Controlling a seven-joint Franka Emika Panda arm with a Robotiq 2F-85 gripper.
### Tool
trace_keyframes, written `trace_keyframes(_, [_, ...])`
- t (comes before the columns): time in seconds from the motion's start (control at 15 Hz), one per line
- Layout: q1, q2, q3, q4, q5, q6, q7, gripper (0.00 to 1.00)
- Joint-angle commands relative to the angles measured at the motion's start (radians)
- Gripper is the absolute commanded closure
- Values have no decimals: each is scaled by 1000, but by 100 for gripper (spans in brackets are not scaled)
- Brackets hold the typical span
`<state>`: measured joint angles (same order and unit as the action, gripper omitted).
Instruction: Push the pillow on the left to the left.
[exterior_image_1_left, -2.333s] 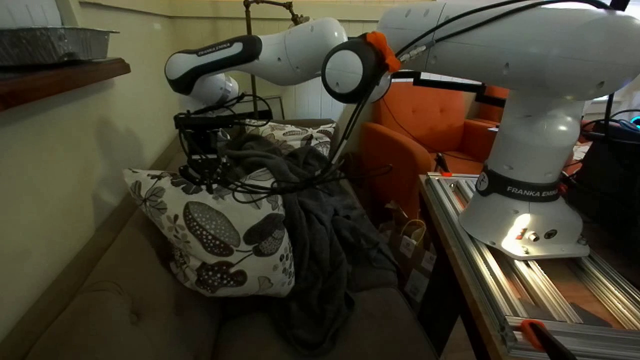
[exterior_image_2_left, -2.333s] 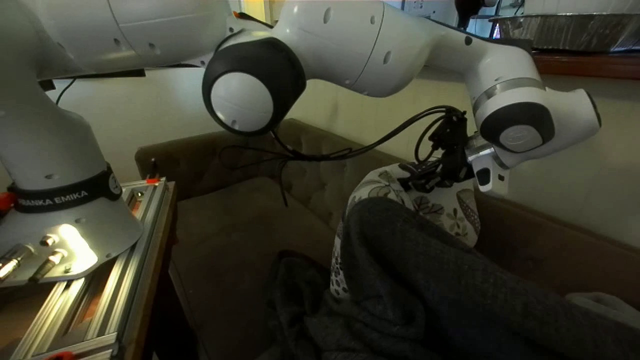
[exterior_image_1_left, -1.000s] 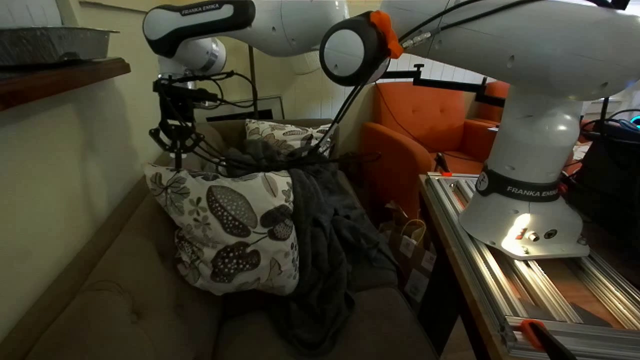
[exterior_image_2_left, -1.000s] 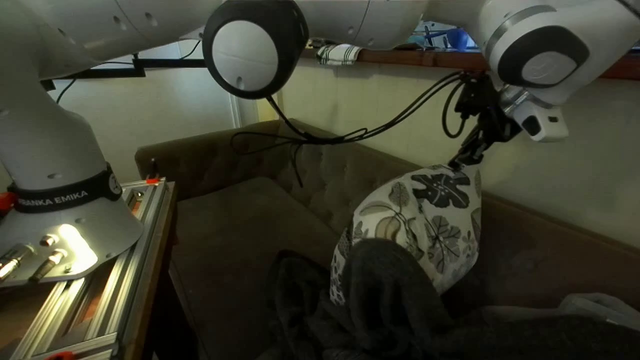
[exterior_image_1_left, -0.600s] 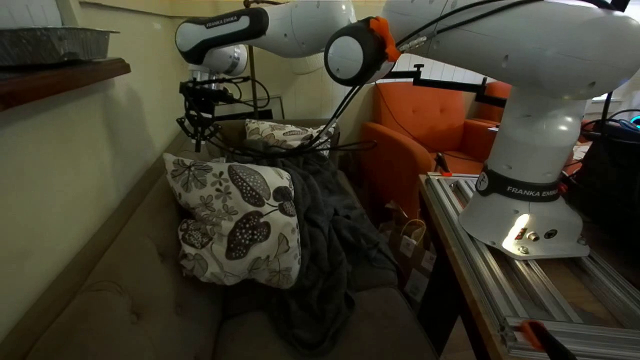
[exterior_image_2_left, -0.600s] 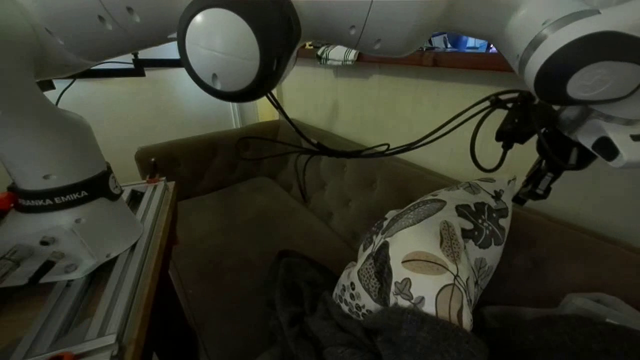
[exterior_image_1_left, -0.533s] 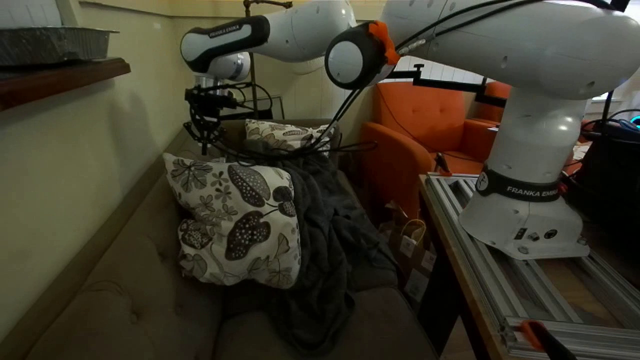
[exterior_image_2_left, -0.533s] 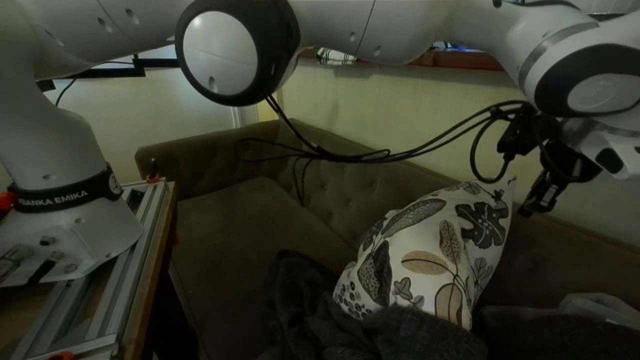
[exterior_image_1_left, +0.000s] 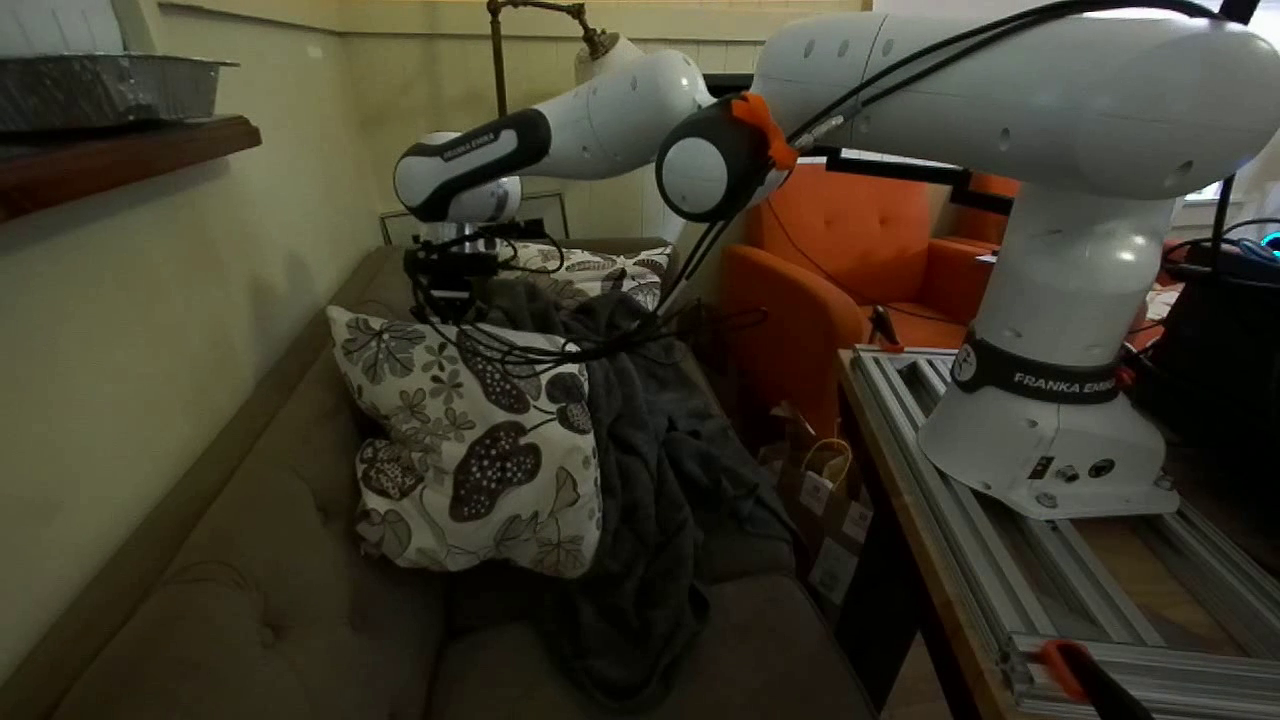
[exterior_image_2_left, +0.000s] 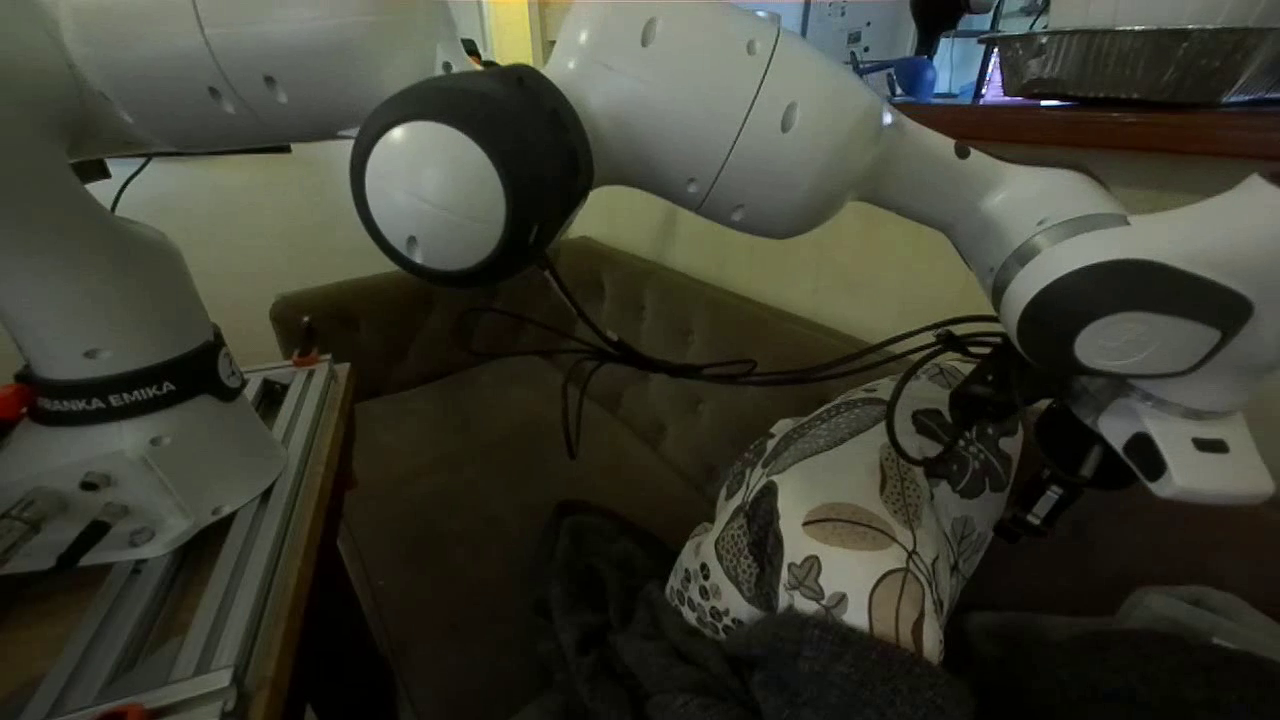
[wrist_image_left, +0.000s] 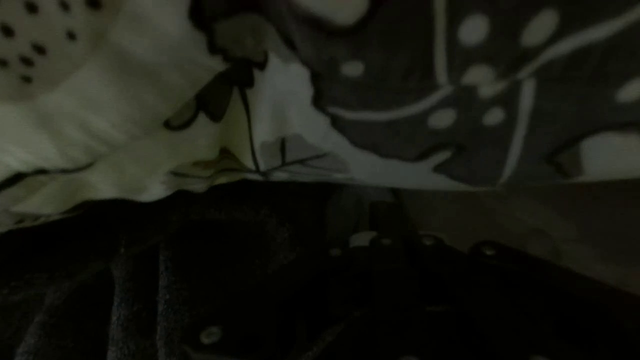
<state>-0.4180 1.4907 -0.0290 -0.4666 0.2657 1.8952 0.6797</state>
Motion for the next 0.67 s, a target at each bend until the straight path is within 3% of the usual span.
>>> trace_keyframes(0.0, [4, 2, 71, -14, 41, -43, 18, 100])
trace_keyframes(0.6, [39, -3, 215, 43, 145, -272, 16, 100])
